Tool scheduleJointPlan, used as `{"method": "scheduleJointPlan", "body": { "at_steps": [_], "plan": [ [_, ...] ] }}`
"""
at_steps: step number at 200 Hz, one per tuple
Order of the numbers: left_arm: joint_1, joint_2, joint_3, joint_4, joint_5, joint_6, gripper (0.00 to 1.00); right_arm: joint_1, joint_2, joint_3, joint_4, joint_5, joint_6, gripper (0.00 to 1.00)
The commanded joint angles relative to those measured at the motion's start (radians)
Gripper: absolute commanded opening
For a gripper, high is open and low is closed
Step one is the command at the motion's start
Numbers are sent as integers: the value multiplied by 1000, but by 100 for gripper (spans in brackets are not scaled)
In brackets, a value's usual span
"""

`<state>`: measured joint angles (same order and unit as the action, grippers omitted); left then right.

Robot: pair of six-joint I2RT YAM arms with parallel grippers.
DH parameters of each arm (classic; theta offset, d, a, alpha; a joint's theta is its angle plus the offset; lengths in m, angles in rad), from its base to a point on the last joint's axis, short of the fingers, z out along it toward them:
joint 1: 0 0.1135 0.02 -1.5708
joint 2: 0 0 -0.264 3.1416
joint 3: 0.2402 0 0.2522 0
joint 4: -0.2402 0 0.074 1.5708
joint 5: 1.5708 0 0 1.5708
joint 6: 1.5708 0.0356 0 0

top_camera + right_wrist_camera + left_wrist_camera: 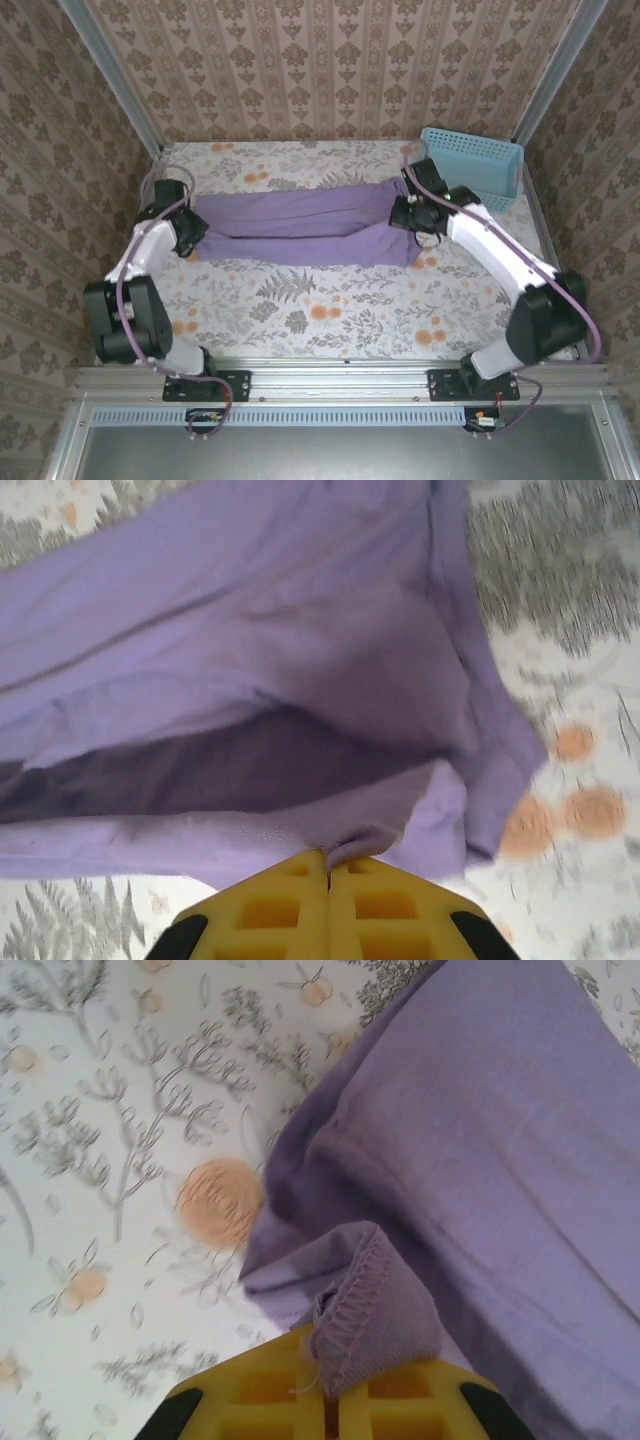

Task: Fold the inside-out t-shirt

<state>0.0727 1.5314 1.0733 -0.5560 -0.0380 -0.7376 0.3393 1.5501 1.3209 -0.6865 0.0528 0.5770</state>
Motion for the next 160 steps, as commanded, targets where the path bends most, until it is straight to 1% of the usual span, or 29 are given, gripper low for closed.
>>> {"method": "scheduleJointPlan", "body": {
  "at_steps": [1, 36, 70, 80, 90, 95, 99, 108, 116, 120, 128, 139, 160],
  "plan": [
    [1, 106, 100, -27, -3, 38, 8, -25, 116, 133, -32, 68, -66, 3],
    [-1, 243, 230, -64, 3, 51, 10, -44, 271, 285, -44, 55, -76, 3],
    [-7, 326, 327, -106, -29, 73, 13, -55, 389, 406, -60, 52, -81, 4],
    [-7, 341, 343, -107, -34, 78, 15, -57, 418, 434, -65, 51, -83, 4],
    [-7, 355, 359, -114, -41, 81, 21, -58, 453, 472, -75, 51, -86, 7],
    [-6, 365, 369, -117, -42, 84, 24, -61, 471, 489, -80, 51, -86, 10],
    [-7, 374, 378, -122, -42, 86, 28, -63, 486, 506, -83, 51, -86, 14],
    [-6, 393, 402, -133, -42, 92, 39, -66, 511, 533, -90, 51, -86, 22],
    [-6, 409, 426, -148, -38, 101, 52, -70, 532, 558, -95, 49, -86, 31],
    [-5, 414, 437, -154, -37, 108, 56, -72, 542, 576, -101, 47, -87, 36],
    [-6, 416, 461, -174, -43, 117, 62, -73, 555, 598, -110, 45, -92, 41],
    [-4, 400, 478, -195, -61, 127, 66, -73, 559, 620, -123, 51, -102, 47],
    [-4, 321, 456, -203, -95, 140, 69, -70, 506, 577, -115, 51, -123, 48]
  ]
}}
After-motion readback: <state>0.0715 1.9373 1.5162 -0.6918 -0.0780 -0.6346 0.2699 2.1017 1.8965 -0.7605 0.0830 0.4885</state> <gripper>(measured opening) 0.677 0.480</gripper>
